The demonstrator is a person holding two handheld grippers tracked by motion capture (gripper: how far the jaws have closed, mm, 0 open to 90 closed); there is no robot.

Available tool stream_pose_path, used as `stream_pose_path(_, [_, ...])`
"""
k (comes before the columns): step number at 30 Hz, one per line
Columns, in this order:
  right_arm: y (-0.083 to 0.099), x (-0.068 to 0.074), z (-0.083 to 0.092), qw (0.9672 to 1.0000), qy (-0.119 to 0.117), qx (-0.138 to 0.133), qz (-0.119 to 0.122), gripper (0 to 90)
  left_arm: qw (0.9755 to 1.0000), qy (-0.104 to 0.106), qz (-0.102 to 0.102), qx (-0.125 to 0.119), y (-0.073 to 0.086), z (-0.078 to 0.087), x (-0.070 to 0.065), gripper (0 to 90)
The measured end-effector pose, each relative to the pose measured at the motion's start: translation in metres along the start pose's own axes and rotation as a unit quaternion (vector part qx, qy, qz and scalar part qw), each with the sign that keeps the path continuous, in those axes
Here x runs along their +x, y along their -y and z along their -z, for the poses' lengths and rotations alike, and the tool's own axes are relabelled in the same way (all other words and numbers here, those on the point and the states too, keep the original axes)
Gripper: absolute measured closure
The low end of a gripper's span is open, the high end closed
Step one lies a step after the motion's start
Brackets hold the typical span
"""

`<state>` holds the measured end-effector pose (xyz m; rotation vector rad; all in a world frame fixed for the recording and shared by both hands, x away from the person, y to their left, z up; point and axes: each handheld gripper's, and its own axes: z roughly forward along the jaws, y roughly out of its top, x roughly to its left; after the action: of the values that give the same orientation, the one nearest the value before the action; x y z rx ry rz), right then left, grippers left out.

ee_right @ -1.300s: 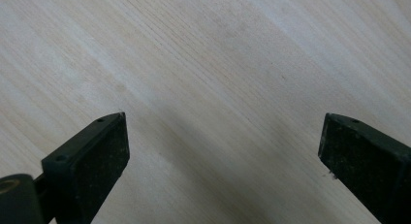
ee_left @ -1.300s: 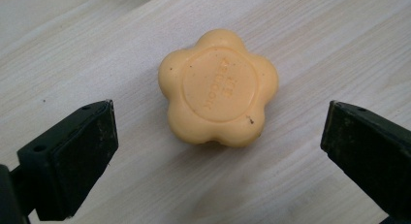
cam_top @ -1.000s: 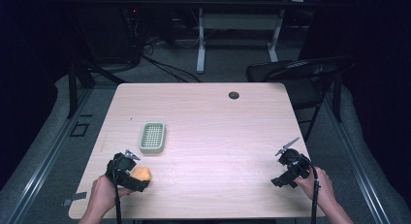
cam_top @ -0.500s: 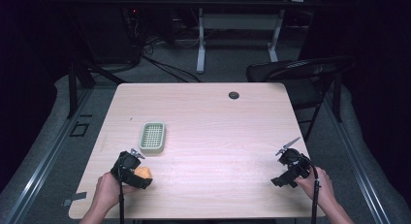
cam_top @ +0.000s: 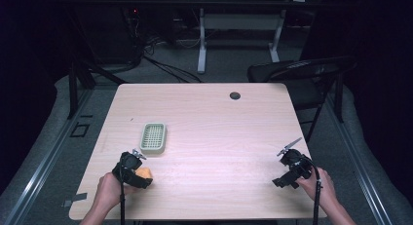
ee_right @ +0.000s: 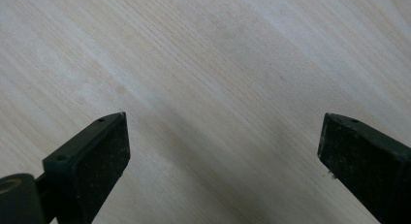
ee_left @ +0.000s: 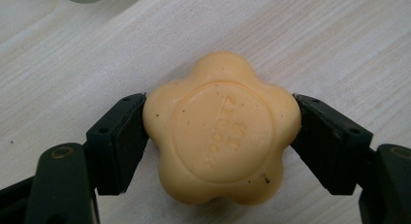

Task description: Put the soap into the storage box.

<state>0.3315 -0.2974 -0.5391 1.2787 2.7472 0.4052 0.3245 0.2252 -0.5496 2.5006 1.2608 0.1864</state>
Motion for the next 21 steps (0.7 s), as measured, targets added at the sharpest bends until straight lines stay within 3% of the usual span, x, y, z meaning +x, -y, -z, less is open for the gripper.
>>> stream_pose_path(5, [-0.0002,0.0011,-0.0009,0.9999,-0.008,-0.009,0.001,4.2,1.0000,0.000,-0.002,0.000,0.0003,0.0000,0.0002,24.5])
stream_pose_path(16, [0.0002,0.0025,0.0003,0.9998,0.005,-0.018,0.005,6.2,0.9999,0.005,-0.003,-0.008,0.0012,0.0046,0.0001,24.8])
stream_pose_path(21, [-0.0034,0.0076,0.0046,0.9988,0.014,-0.047,0.004,9.5,0.9999,0.006,-0.002,-0.012,0.0021,0.0084,0.0011,24.8])
